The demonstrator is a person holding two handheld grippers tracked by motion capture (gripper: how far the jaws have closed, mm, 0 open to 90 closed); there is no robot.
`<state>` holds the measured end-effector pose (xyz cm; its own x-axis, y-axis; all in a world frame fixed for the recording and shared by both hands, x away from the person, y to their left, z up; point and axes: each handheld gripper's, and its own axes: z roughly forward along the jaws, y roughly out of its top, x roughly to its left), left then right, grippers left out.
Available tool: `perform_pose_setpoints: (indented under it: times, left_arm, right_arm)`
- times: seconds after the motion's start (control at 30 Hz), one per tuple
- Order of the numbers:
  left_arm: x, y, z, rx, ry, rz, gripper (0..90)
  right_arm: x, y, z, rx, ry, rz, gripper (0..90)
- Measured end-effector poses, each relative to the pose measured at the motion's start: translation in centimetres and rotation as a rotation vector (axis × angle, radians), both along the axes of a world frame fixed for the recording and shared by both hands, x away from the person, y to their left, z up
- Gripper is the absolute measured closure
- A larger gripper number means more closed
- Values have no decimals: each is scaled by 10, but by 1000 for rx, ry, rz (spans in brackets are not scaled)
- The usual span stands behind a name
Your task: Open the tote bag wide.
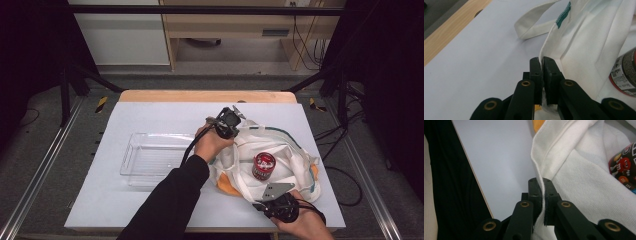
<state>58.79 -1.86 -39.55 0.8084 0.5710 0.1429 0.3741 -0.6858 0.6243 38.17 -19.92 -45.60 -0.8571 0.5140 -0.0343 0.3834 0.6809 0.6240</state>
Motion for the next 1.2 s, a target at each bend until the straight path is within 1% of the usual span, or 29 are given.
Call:
perform_pose_setpoints:
  times: [0.07, 0.1, 0.2, 0.27, 0.37, 0.5, 0.53, 0.6, 0.73, 0.77, 0.83, 0.9, 0.97, 1.03, 1.17, 1.2]
  left_arm:
    - [-1, 1, -3, 6, 3, 2, 862]
    - [-1, 2, -4, 5, 2, 1, 863]
    - [-4, 4, -4, -5, -4, 5, 863]
    - [-5, 4, -3, -9, -6, 5, 863]
    - [-10, 3, 0, -9, -30, -1, 863]
    - [-14, 3, 2, -16, -43, 0, 862]
    - [-14, 3, 1, -25, -46, 5, 862]
    - [-15, 3, 0, -26, -46, 6, 860]
    - [-15, 4, -3, -15, -37, 7, 858]
    - [-15, 4, -3, -1, -32, 3, 858]
    - [-15, 3, -5, 7, -25, 4, 859]
    - [-15, 2, -7, 27, -27, 0, 859]
    - [-15, 1, -8, 40, -25, 0, 859]
    - [-15, 2, -9, 39, -21, 2, 856]
    - [-19, 3, -7, 28, -36, 3, 839]
    - [-20, 3, -7, 20, -39, 4, 833]
  right_arm:
    - [0, -1, -1, -1, 5, -4, 878]
    - [1, -1, -2, 6, 4, -4, 877]
    - [1, -2, -1, 17, 2, -14, 874]
    - [0, -2, -1, 13, 4, -14, 872]
    - [0, -1, 0, 11, 5, -18, 862]
    - [-1, -3, 1, 19, 1, -17, 839]
    - [-1, -3, 2, 23, 0, -19, 823]
    - [-1, -4, 3, 30, -2, -24, 765]
    - [-3, -4, 8, 38, -17, -38, 636]
    - [-4, -5, 10, 38, -21, -41, 627]
    - [-6, -6, 15, 38, -29, -42, 613]
    - [-7, -7, 18, 44, -31, -44, 589]
    - [-8, -9, 23, 50, -40, -50, 547]
    - [-9, -11, 27, 58, -50, -61, 510]
    - [-10, -19, 40, 83, -78, -84, 457]
    - [-10, -22, 43, 90, -84, -91, 449]
